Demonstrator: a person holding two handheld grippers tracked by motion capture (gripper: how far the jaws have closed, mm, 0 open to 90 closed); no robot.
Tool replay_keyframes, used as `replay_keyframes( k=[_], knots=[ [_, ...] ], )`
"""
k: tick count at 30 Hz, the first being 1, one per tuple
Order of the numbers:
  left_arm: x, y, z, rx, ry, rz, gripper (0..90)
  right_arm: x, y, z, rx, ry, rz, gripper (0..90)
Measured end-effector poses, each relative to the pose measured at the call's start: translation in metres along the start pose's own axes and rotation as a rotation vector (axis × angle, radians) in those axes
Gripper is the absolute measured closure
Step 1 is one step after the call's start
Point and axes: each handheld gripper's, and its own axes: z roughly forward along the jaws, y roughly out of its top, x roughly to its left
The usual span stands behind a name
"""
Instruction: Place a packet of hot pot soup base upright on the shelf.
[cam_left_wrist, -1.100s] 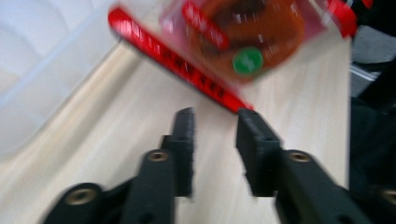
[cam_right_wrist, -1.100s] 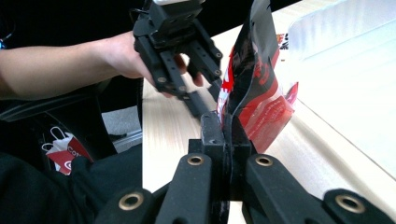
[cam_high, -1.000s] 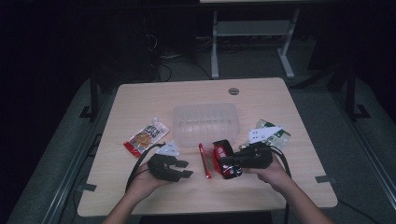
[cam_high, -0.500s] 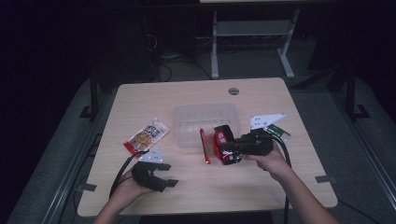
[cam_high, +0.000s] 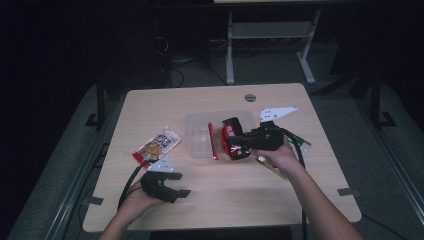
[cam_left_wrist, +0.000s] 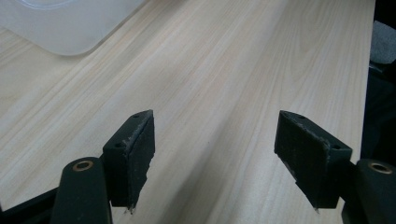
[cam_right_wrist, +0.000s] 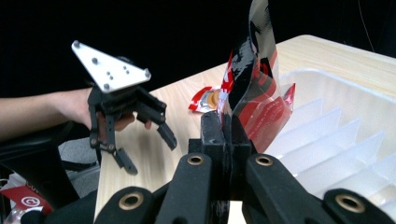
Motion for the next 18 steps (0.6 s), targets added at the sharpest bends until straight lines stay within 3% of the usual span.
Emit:
replay_keyframes(
  k=[18],
  knots=[
    [0.003,-0.001,0.005,0.004,-0.007,-0.002,28.4,-0.017,0.02,0.028,-0.022,-0.017,0.004,89.8]
  ],
)
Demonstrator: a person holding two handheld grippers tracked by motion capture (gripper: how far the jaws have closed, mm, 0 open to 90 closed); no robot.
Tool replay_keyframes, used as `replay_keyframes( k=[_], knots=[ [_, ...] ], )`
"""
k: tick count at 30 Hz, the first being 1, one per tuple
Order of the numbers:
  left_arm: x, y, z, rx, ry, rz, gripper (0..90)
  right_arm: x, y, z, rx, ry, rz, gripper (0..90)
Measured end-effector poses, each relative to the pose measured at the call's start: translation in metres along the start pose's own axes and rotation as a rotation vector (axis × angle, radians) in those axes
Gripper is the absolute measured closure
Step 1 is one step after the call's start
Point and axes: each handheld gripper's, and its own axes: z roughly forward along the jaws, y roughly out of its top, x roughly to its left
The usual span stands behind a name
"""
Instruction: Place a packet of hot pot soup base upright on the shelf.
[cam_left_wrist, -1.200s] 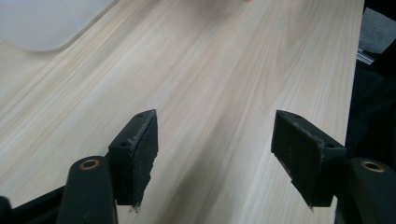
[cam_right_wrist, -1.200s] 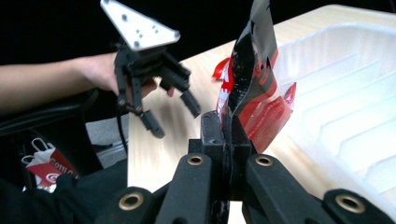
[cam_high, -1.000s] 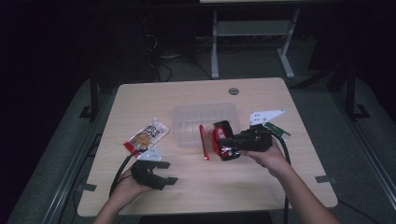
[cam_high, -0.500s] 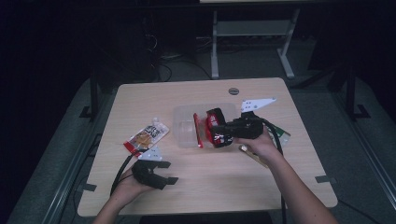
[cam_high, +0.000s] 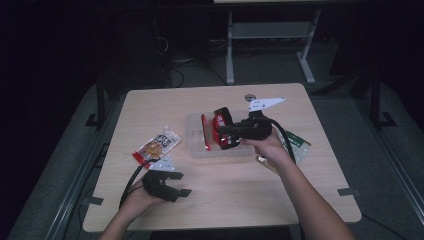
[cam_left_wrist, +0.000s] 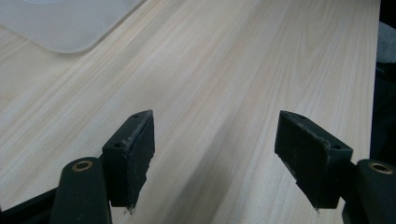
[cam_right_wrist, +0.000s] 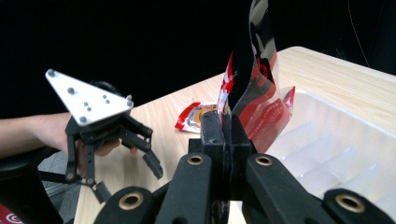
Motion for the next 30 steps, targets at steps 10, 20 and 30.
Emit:
replay_keyframes(
  k=[10,20,30],
  knots=[
    [-0.001,0.001,0.001,-0.002,0.003,0.001,28.2,-0.009,0.01,0.021,0.027,-0.02,0.009,89.8],
    [-0.001,0.0,0.003,0.011,-0.003,0.012,28.2,-0.018,0.003,0.037,0.047,-0.027,0.036,89.7],
    [-0.001,0.0,0.003,0.017,-0.004,0.013,28.2,-0.021,0.0,0.046,0.046,-0.024,0.053,89.5]
  ],
)
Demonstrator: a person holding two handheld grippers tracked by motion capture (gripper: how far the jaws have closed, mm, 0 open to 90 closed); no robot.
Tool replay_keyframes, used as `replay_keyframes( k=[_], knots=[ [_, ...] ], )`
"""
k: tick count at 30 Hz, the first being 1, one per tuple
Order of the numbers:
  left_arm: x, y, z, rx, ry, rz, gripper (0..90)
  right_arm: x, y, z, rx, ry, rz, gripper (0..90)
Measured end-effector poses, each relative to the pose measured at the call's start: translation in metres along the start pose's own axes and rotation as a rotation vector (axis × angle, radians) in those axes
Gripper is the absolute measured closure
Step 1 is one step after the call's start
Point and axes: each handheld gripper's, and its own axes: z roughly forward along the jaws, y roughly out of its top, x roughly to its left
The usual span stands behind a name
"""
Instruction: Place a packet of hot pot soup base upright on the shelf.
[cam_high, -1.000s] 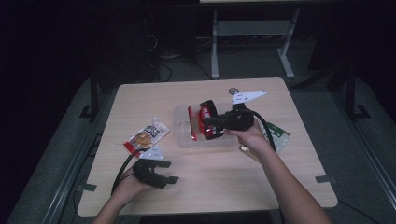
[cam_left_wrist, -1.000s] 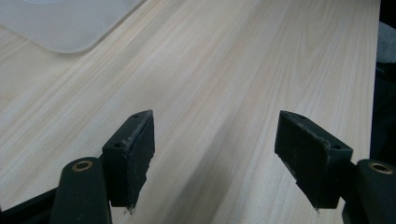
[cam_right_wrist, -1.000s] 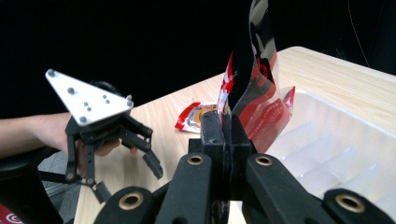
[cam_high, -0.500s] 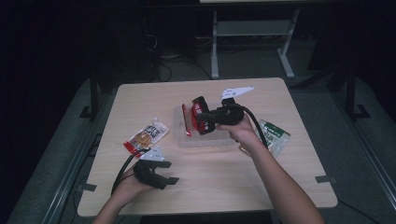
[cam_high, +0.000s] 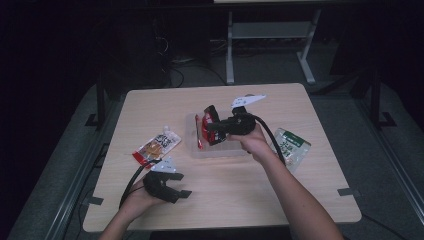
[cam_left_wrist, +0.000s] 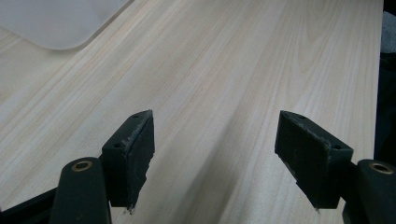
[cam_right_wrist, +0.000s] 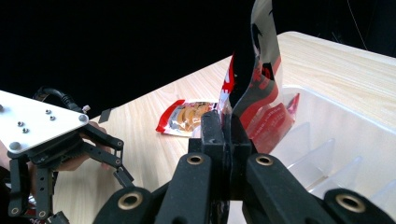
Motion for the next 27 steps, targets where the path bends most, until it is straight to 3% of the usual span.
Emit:
replay_keyframes(
  k=[9,20,27],
  knots=[
    [-0.001,0.0,0.002,0.006,-0.008,0.014,28.2,-0.005,-0.007,0.018,0.056,-0.02,0.001,89.5],
    [-0.002,0.0,0.003,0.015,-0.013,0.003,28.2,-0.009,-0.013,0.032,0.104,-0.051,-0.011,89.0],
    [-0.002,-0.001,0.004,0.019,-0.014,0.004,28.2,-0.009,-0.013,0.035,0.108,-0.058,-0.013,84.7]
  ],
)
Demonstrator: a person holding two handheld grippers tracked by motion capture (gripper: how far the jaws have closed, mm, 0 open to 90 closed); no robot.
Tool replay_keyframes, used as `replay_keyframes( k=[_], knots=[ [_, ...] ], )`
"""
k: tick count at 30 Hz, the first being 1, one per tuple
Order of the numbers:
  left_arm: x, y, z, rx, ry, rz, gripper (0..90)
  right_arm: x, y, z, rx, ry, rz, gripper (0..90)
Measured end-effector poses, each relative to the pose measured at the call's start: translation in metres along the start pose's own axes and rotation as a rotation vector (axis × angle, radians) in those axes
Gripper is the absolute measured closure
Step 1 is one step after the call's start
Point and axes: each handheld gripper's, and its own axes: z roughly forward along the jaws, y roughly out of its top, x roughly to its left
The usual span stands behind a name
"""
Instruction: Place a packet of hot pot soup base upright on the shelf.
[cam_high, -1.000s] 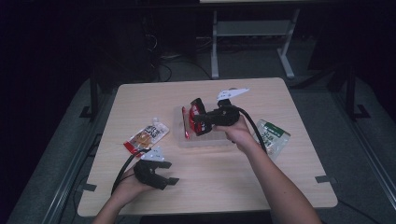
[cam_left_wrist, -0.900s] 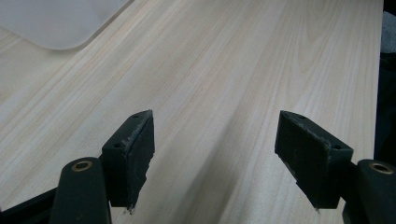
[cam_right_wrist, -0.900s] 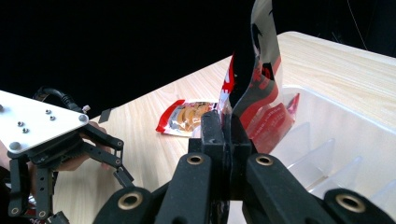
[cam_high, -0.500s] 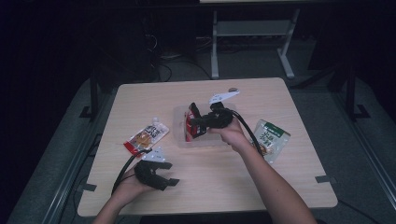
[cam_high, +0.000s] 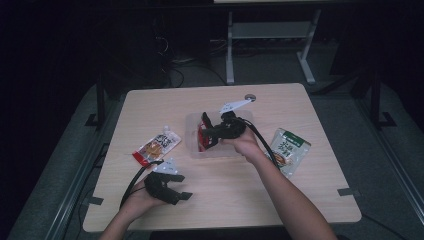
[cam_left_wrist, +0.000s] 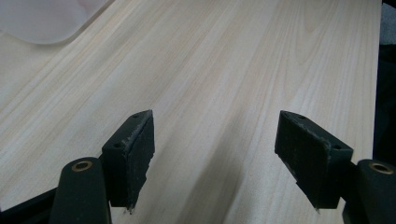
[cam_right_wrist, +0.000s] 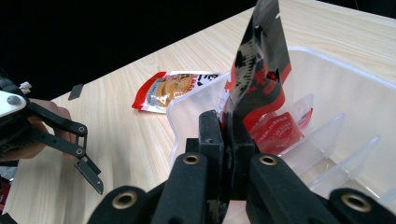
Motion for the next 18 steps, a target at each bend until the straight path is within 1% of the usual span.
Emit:
replay_keyframes(
  k=[3,6,11,15,18],
  knots=[
    [-0.0001,0.0,0.0007,-0.002,-0.003,0.0,28.2,0.0003,0.001,-0.0011,0.007,-0.007,0.0,79.1],
    [-0.0002,0.0,0.0009,-0.001,-0.004,0.0,28.2,0.0011,0.0019,-0.0031,0.01,-0.021,-0.001,75.4],
    [0.0002,0.0003,0.0008,-0.001,-0.002,-0.001,28.2,0.0023,0.0035,-0.006,0.015,-0.031,0.003,69.1],
    [0.0007,0.0006,0.0003,0.008,0.002,0.01,28.2,0.0033,0.0047,-0.0077,0.021,-0.041,0.008,61.6],
    [0.0005,0.0009,0.0002,0.008,0.004,0.012,28.2,0.0062,0.006,-0.0095,0.022,-0.042,0.011,52.6]
  ],
)
